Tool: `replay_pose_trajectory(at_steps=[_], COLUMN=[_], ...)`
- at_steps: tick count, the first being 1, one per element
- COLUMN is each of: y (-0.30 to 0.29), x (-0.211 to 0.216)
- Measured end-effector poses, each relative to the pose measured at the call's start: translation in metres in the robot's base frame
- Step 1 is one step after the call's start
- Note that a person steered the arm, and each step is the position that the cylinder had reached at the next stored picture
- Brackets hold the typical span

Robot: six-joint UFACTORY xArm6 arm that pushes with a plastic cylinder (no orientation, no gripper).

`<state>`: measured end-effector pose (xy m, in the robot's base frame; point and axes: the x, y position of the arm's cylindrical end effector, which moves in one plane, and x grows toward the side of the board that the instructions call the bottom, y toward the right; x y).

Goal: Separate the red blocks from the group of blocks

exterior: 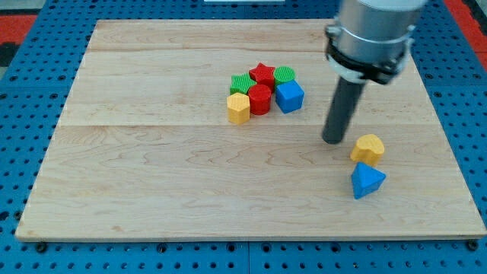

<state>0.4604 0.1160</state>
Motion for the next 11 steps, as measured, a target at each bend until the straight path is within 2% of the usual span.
replay_pose_trajectory(at_steps=[1,3,4,8,11], y=[-0.020,-0.097,-0.098,-0.093,-0.098], x=[-0.008,0.012,0.012,-0.070,-0.095])
